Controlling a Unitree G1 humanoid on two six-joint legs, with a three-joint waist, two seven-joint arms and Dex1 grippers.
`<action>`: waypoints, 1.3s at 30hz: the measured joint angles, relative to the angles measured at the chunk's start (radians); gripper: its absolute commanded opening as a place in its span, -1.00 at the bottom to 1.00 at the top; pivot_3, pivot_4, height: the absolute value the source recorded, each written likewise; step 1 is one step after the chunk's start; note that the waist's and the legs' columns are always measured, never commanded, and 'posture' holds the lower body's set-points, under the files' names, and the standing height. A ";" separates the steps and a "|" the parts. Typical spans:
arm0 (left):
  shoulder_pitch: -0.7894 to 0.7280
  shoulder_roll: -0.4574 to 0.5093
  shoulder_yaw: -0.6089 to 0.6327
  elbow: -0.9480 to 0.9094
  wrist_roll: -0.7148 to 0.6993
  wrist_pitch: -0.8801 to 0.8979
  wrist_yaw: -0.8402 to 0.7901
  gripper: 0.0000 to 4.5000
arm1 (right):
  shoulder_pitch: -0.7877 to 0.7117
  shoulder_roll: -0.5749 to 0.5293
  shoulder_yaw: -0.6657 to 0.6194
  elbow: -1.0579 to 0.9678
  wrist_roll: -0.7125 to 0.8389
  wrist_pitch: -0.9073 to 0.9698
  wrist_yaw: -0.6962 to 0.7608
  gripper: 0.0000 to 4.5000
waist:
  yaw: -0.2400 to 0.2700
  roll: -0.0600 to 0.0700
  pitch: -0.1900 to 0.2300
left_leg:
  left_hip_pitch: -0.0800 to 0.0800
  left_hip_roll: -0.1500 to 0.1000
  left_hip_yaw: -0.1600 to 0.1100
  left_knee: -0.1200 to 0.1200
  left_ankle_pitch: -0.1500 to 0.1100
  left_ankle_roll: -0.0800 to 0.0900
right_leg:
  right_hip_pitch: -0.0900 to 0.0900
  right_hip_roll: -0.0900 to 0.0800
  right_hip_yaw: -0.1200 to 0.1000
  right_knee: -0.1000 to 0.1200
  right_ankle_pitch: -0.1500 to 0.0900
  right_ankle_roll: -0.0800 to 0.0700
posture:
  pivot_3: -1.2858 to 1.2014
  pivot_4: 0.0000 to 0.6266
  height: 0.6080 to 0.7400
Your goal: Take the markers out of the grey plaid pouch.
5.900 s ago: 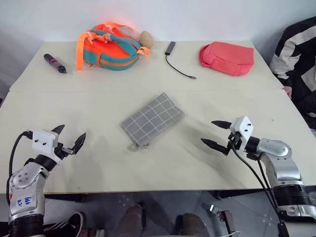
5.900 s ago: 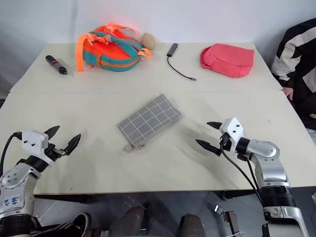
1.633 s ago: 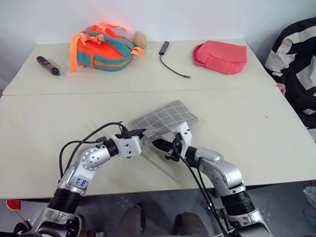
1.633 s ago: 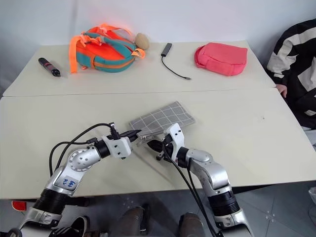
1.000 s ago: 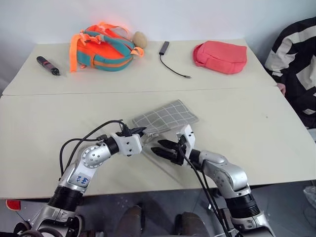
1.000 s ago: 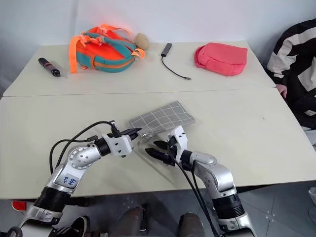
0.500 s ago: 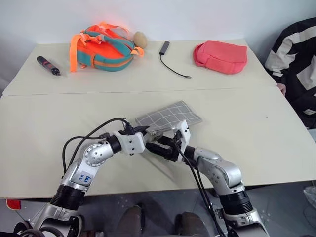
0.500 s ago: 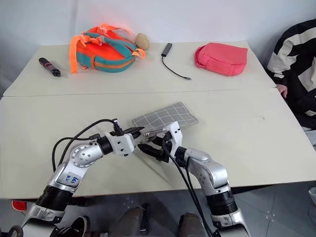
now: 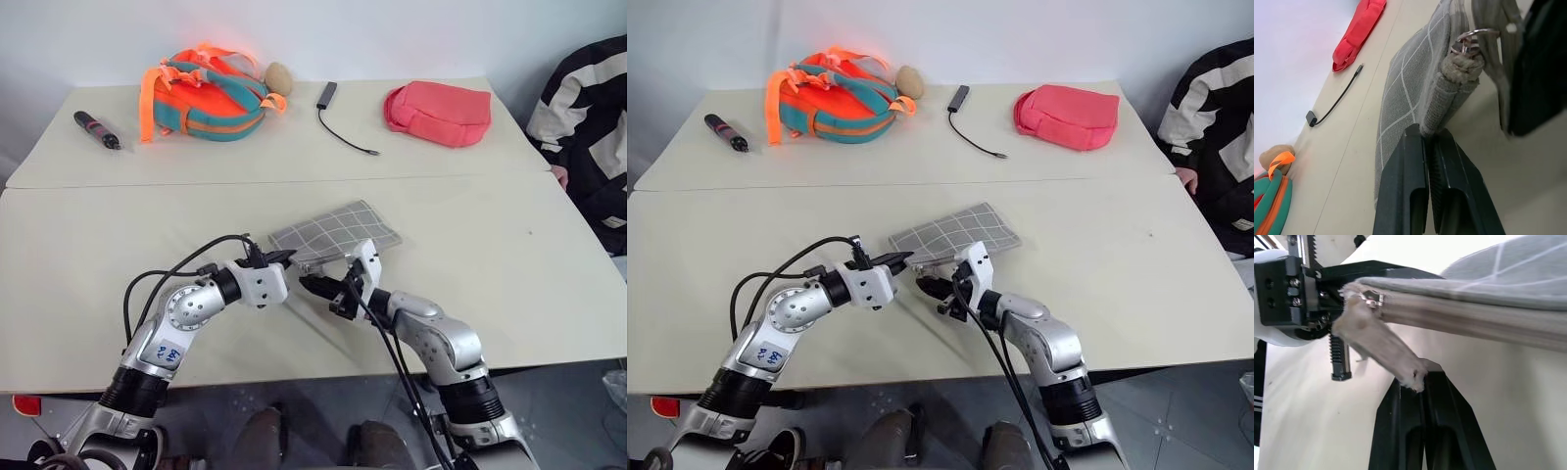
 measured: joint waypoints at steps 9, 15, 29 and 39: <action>0.005 0.048 0.012 0.005 0.000 -0.024 0.000 -1.00 | 0.047 -0.145 -0.038 -0.076 0.035 0.011 0.062 -0.98 | 0.001 0.000 0.000 | 0.000 0.000 0.000 0.000 0.000 0.000 | 0.000 0.000 0.000 -0.001 0.000 0.000 | 0.03 -0.52 1.00; 0.022 0.071 0.013 0.012 -0.010 -0.058 -0.002 -1.00 | 0.044 -0.212 -0.031 -0.106 0.029 0.010 0.111 -0.98 | 0.001 0.000 0.000 | 0.000 0.000 0.000 0.000 0.000 0.000 | 0.000 0.000 0.000 -0.006 0.000 0.000 | 0.03 -0.52 1.00; 0.120 0.112 0.055 0.015 -0.113 -0.109 -0.037 -1.00 | -0.023 -0.319 -0.046 0.054 -0.059 -0.107 0.173 -0.98 | 0.002 0.000 0.000 | 0.000 0.001 0.001 0.001 0.000 0.000 | 0.001 0.000 -0.001 -0.007 0.000 0.000 | 0.03 -0.52 1.00; 0.195 0.125 0.098 0.007 -0.171 -0.123 -0.049 -1.00 | -0.040 -0.419 -0.115 0.177 -0.086 -0.184 0.222 -0.98 | 0.002 0.000 0.000 | 0.000 0.001 0.001 0.001 0.000 0.001 | 0.002 0.000 -0.001 -0.007 0.000 0.000 | 0.03 -0.52 1.00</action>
